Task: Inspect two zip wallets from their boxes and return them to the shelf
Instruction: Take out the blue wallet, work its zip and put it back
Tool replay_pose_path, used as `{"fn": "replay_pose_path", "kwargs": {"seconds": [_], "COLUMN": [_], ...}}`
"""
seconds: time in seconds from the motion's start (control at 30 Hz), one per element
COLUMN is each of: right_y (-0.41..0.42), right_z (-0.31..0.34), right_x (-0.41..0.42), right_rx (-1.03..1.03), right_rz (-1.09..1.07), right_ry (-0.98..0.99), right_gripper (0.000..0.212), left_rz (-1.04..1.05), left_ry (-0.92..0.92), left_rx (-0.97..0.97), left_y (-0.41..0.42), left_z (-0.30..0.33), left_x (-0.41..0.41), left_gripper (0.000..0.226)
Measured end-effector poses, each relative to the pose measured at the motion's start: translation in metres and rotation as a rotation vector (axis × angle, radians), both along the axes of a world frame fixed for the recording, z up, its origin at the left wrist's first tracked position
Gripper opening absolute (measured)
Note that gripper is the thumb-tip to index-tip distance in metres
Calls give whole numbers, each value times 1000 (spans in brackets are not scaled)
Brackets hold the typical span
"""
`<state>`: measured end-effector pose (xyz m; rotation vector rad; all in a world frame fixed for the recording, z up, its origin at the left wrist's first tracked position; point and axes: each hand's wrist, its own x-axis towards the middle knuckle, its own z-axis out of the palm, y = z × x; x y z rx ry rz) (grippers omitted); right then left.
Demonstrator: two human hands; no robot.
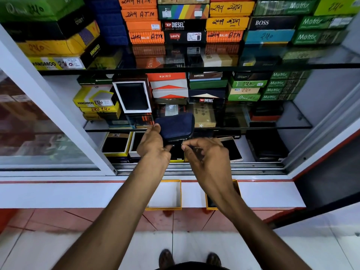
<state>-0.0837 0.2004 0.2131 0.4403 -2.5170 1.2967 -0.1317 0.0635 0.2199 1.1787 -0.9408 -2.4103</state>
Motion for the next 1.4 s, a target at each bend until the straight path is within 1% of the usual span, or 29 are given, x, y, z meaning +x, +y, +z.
{"fn": "replay_pose_path", "kwargs": {"seconds": [0.1,0.17,0.27,0.33,0.4,0.47,0.53,0.63,0.67,0.7,0.83,0.87,1.0,1.1,1.13,1.27,1.37,1.4], "right_y": [-2,1,14,20,20,20,18,11,9,8,2,-2,-5,3,6,24,37,40], "right_z": [-5,-6,-5,-9,-13,-16,-15,-16,-18,-19,-25,-27,-30,-27,-24,-14,-8,-5], "right_x": [-3,-6,-17,-23,-26,-27,-25,-20,-20,-19,-14,-11,-6,-10,-10,-19,-36,-41], "right_rx": [-66,-97,-135,-171,-201,-233,-241,-223,-219,-216,-223,-216,-197,-153,-155,-288,-403,-446], "right_rz": [-33,-80,-156,-174,-176,-179,-169,-131,-120,-110,-51,-29,4,23,18,-105,-184,-194], "right_ry": [1,20,15,-20,-49,-62,-52,-50,-50,-50,-51,-46,-15,28,55,107,31,-15], "right_gripper": [15,16,16,15,14,14,13,14,14,15,14,13,13,13,13,8,6,9], "left_rz": [-52,-174,-373,-415,-416,-410,-409,-407,-408,-412,-414,-419,-453,-430,-426,-430,-449,-456], "left_ry": [4,27,-15,-22,-8,1,12,13,12,12,29,39,73,37,39,79,92,100], "left_rx": [45,73,10,-8,-8,-12,-2,-18,-26,-32,-21,-9,29,-45,-59,-78,-78,-77], "left_y": [4,5,-1,-3,0,2,4,8,8,9,16,18,23,20,19,12,7,5], "left_z": [2,5,9,10,13,13,10,5,4,2,-2,-2,-2,-2,-1,0,1,1], "left_x": [3,6,12,13,13,10,9,6,5,4,1,1,-2,1,3,10,15,17], "left_gripper": [24,18,28,19,9,11,19,37,38,36,14,12,20,13,14,40,44,46]}}
